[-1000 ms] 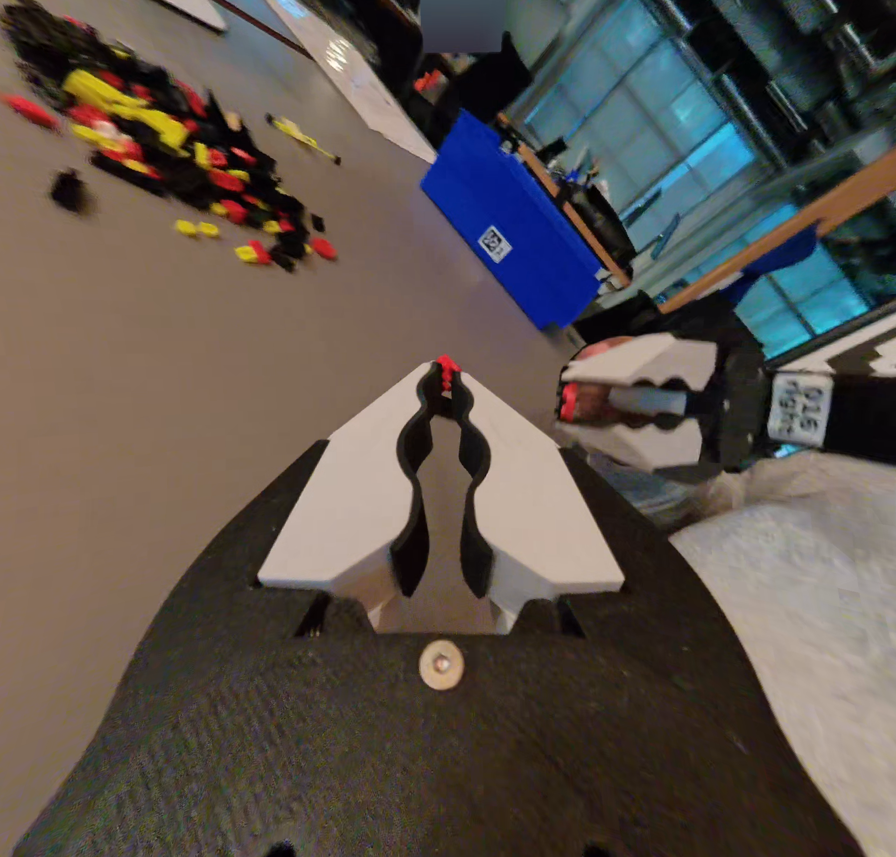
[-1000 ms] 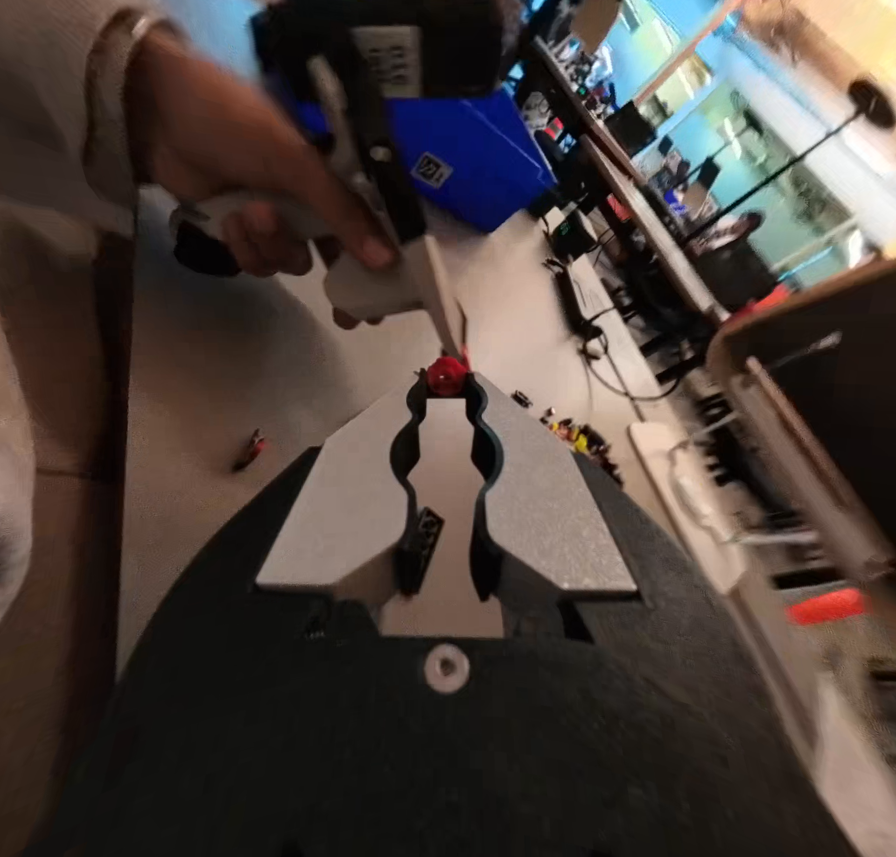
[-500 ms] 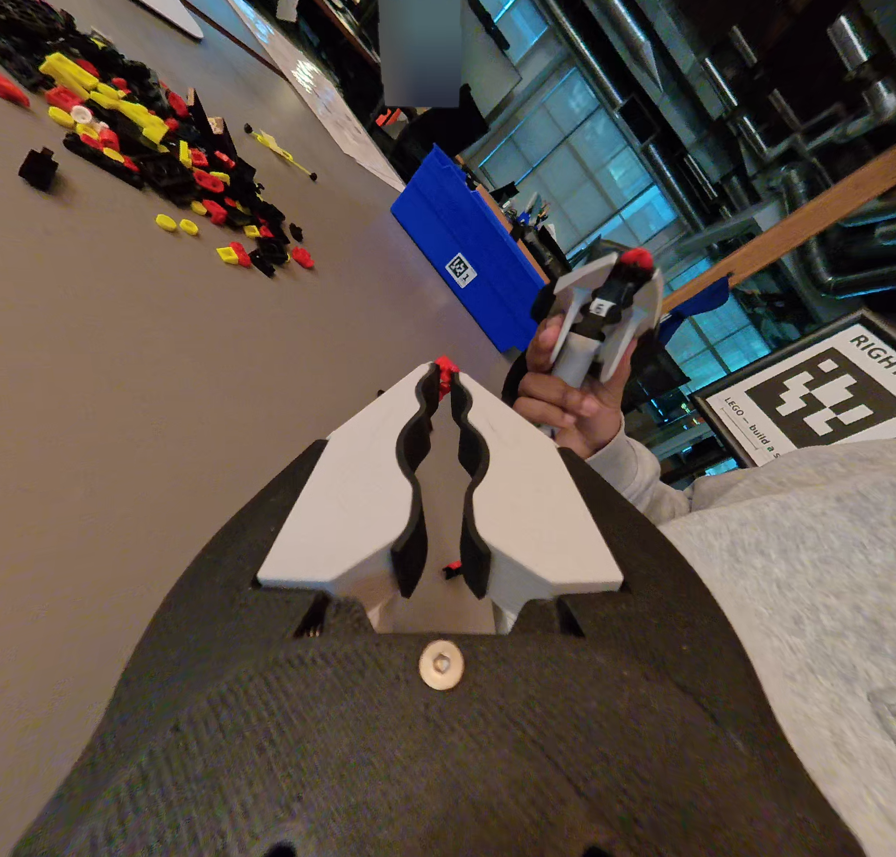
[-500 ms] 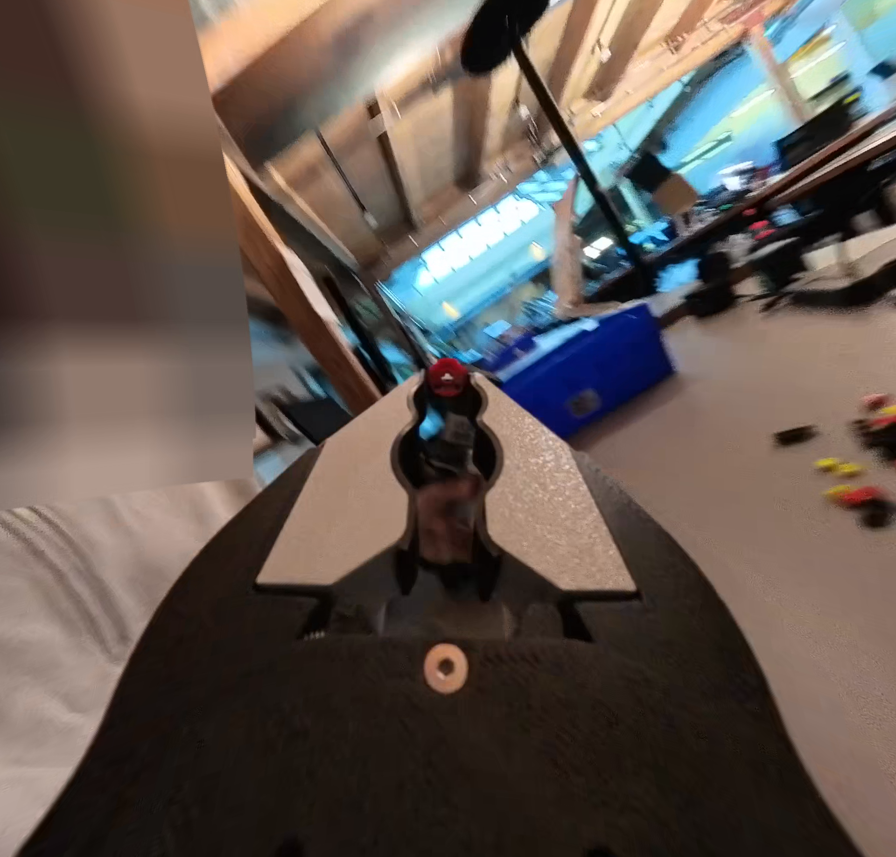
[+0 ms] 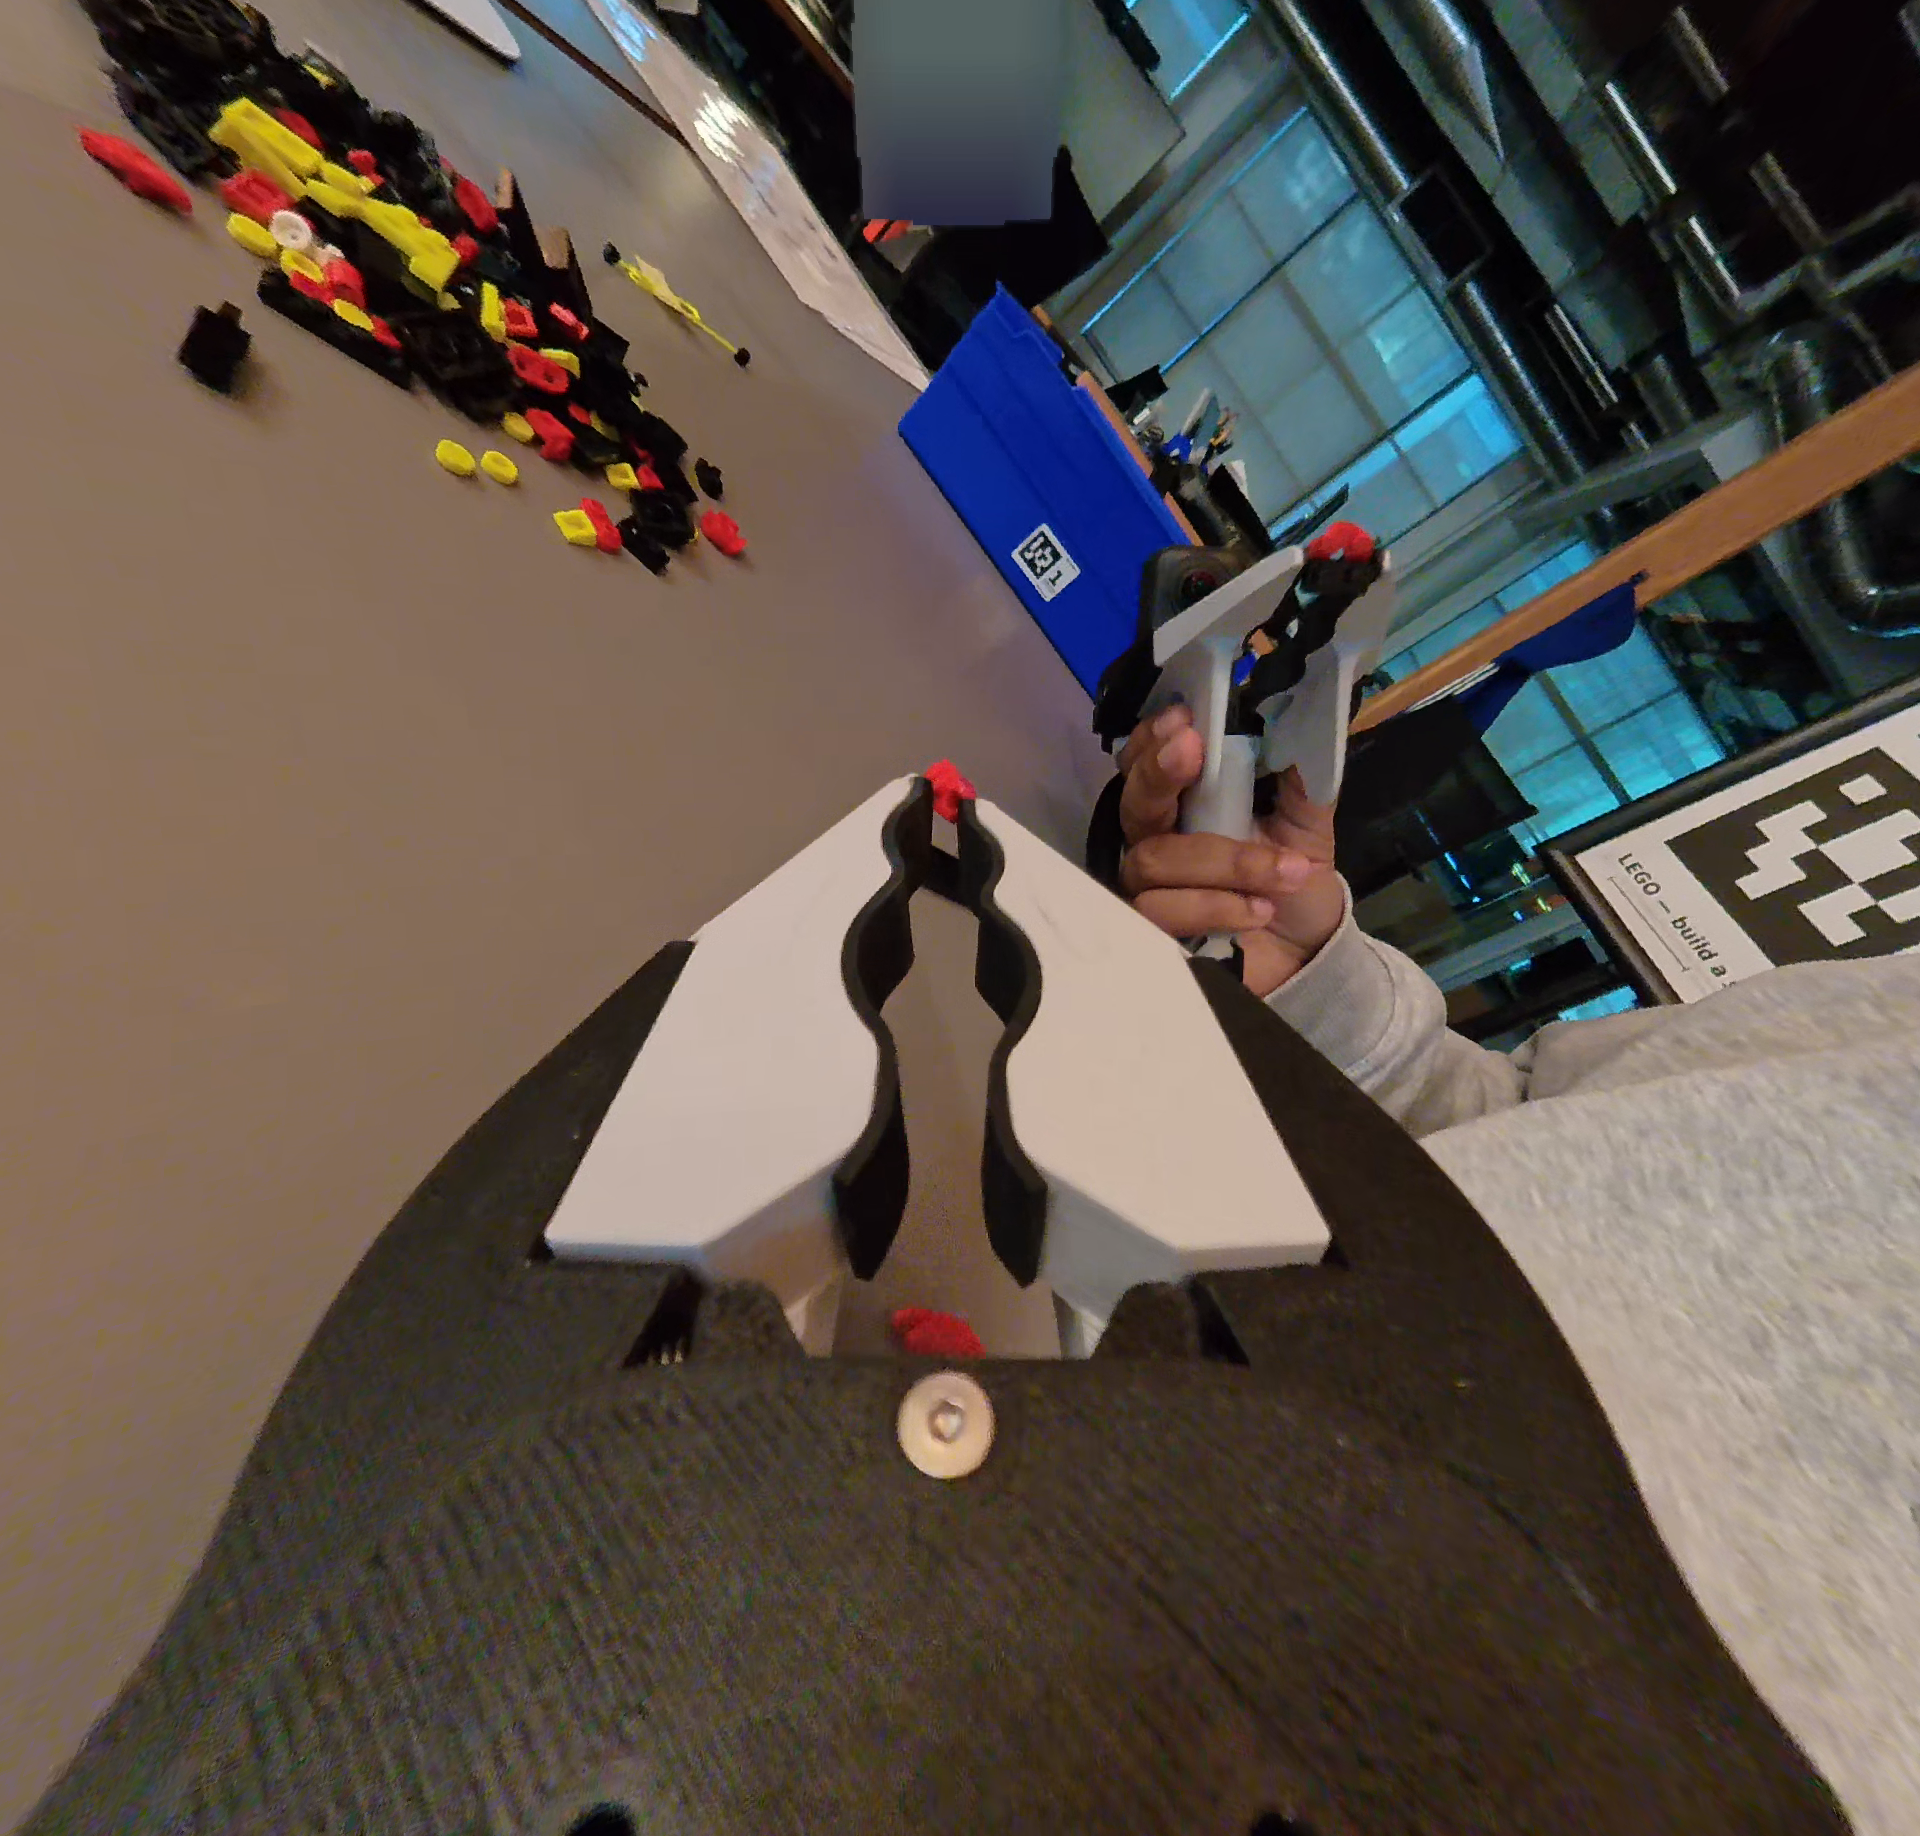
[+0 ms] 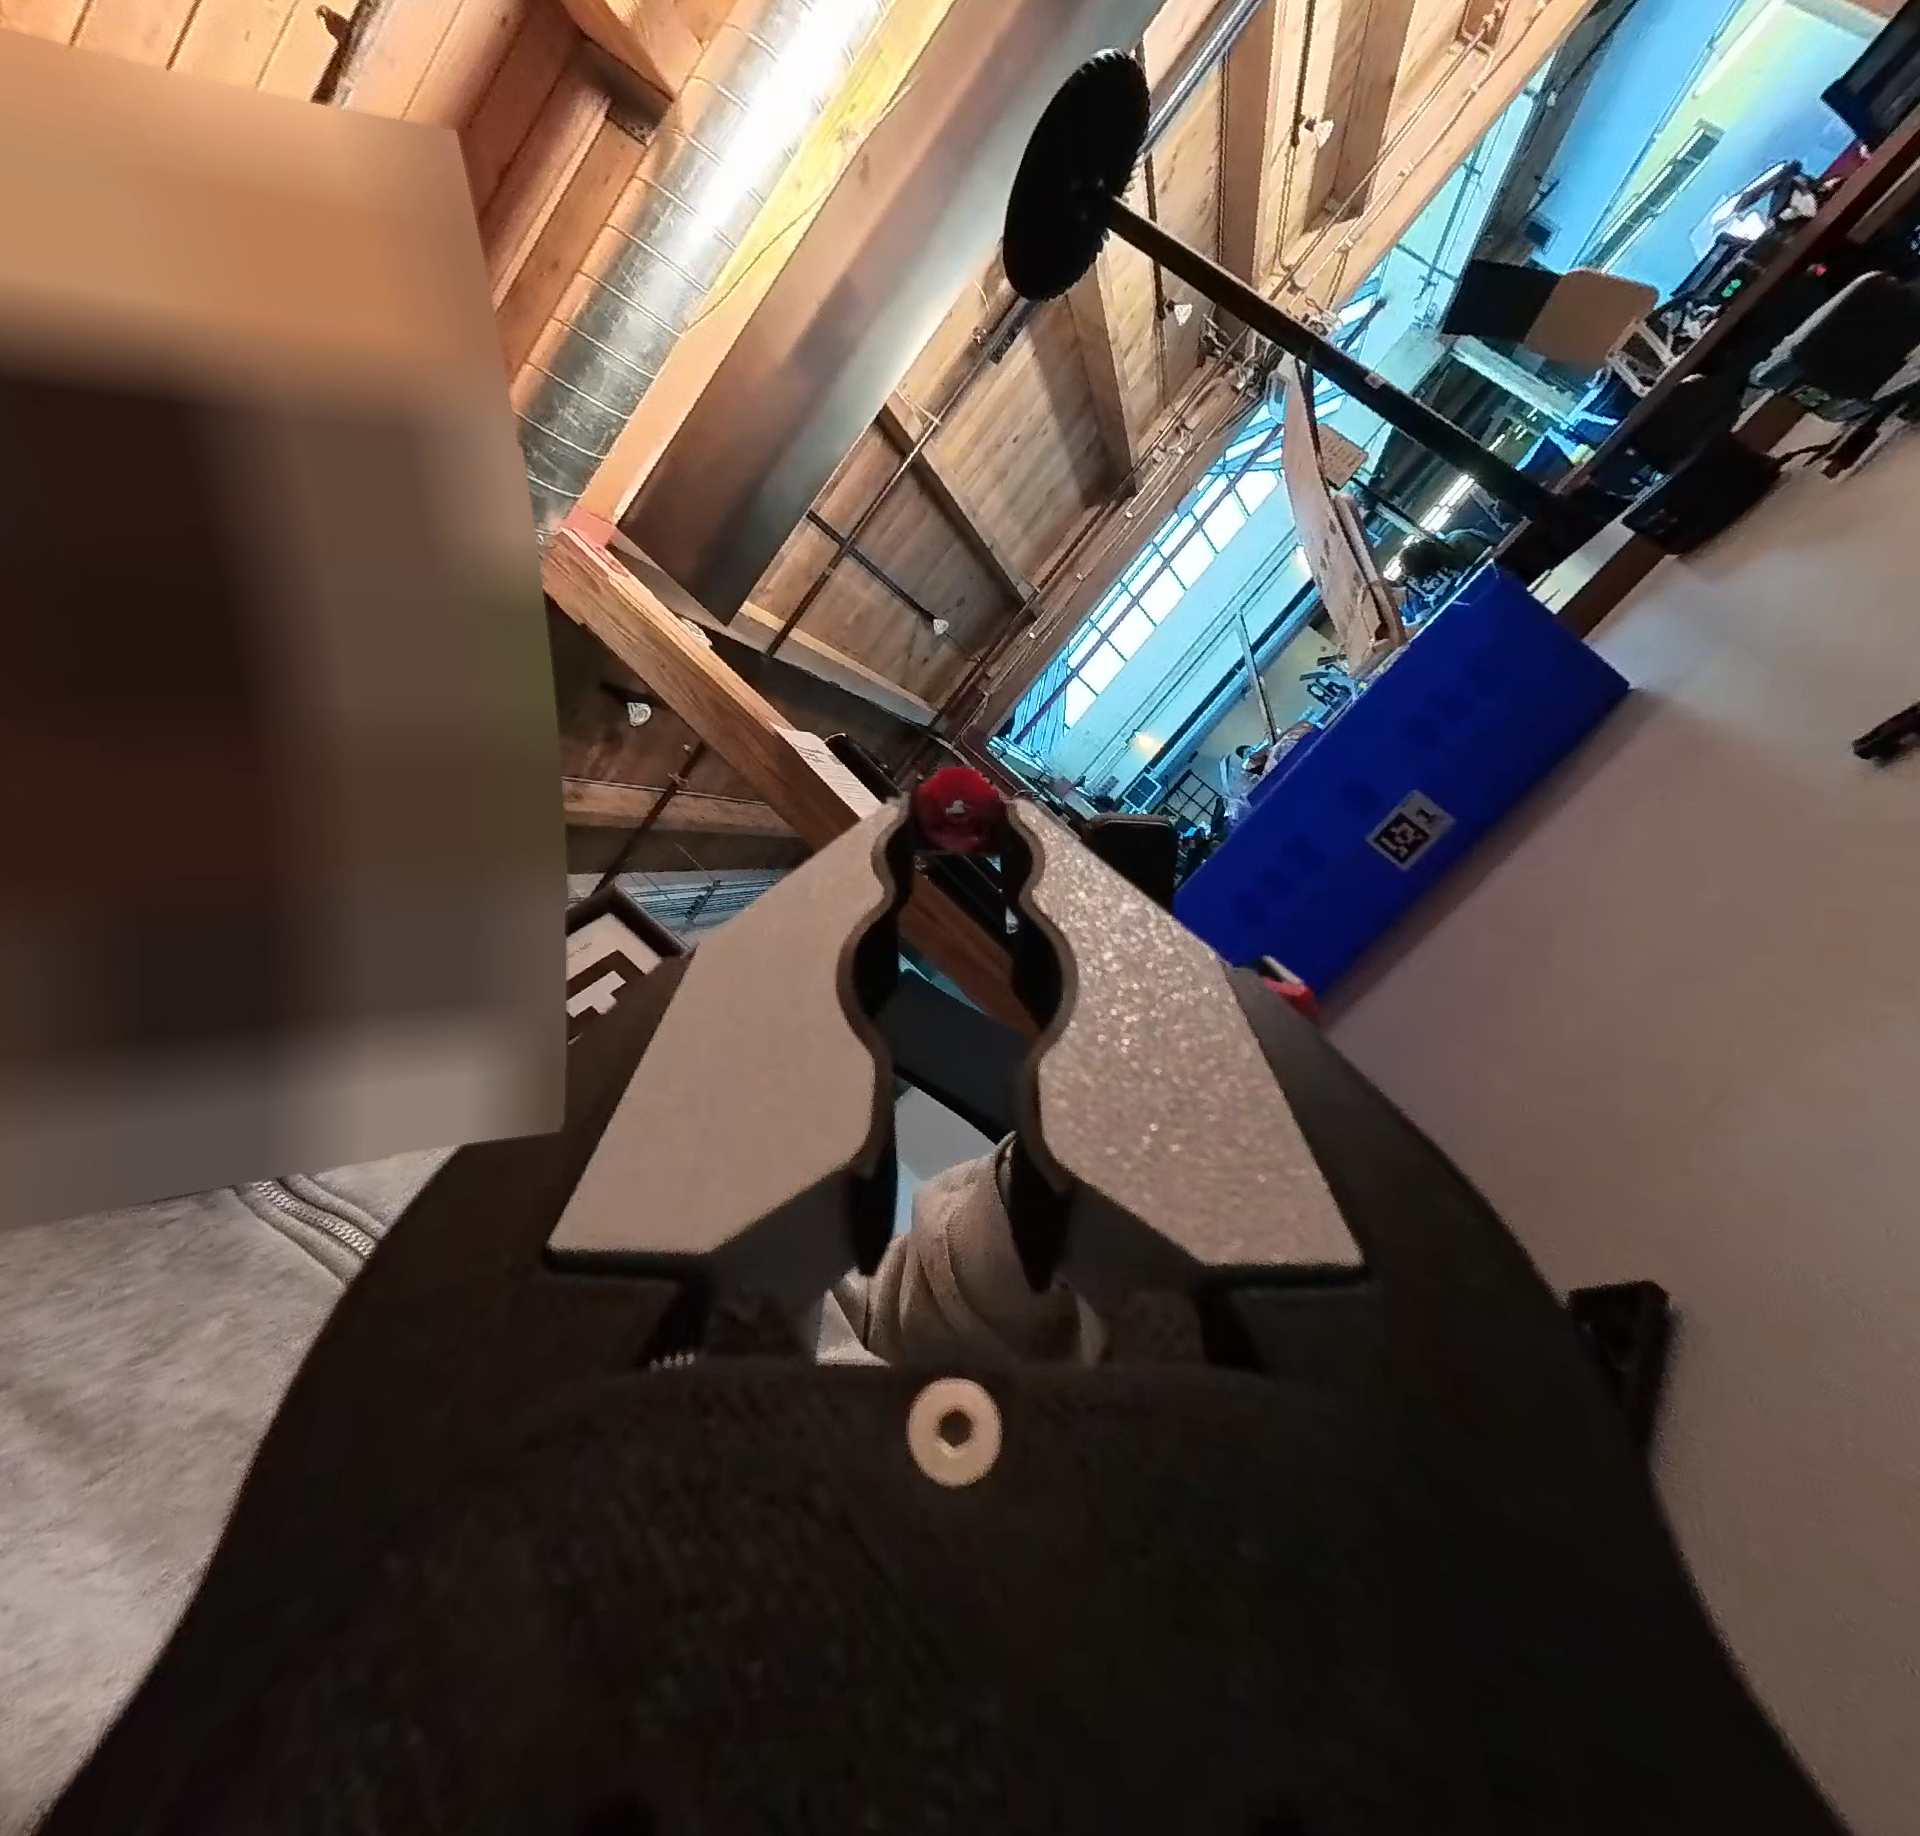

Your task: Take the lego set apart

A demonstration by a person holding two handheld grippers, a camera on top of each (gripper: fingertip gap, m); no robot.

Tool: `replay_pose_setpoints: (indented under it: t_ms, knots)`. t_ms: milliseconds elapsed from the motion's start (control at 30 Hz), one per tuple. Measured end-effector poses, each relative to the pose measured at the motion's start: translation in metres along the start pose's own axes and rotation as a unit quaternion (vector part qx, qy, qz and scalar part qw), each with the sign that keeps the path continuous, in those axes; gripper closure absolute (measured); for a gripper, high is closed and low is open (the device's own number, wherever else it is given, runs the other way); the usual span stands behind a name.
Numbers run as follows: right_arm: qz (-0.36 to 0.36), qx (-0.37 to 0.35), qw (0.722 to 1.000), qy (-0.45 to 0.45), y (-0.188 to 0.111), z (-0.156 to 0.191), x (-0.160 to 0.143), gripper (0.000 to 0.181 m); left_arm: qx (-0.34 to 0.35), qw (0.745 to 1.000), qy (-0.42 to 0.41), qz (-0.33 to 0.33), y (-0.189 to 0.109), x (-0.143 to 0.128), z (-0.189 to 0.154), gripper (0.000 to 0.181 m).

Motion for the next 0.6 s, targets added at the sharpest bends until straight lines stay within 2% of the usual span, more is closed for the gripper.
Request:
replay_pose_setpoints:
  t_ms: [200, 333, 433, 467, 533, 600]
  knots:
    - [0.034, -0.035, 0.998, -0.027, 0.004, -0.008, -0.011, 0.168, -0.022, 0.999, 0.025, -0.035, -0.006, 0.01, -0.006, 0.178]
    - [0.06, -0.067, 0.994, -0.064, 0.006, -0.013, -0.018, 0.169, -0.018, 0.999, 0.05, -0.01, -0.01, 0.011, -0.008, 0.178]
    - [0.052, -0.075, 0.993, -0.076, 0.005, -0.01, -0.012, 0.169, -0.043, 0.991, 0.117, 0.057, -0.023, 0.006, -0.029, 0.174]
    - [0.047, -0.077, 0.993, -0.079, 0.004, -0.009, -0.01, 0.169, -0.044, 0.983, 0.154, 0.088, -0.03, -0.001, -0.035, 0.165]
    - [0.042, -0.082, 0.992, -0.084, 0.001, -0.009, -0.007, 0.169, -0.008, 0.959, 0.232, 0.16, -0.041, -0.019, -0.034, 0.148]
    - [0.039, -0.084, 0.992, -0.085, -0.001, -0.007, -0.005, 0.169, 0.033, 0.924, 0.296, 0.241, -0.051, -0.042, -0.025, 0.143]
Point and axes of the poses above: each gripper's, where its closed fingertips meet, y out along the fingers, x out of its top, z = x × y across the jaws, the point moved 2 cm from there along -y, back along the fingers, and after that the axes turned 6 degrees about y, right-handed, at the moved point
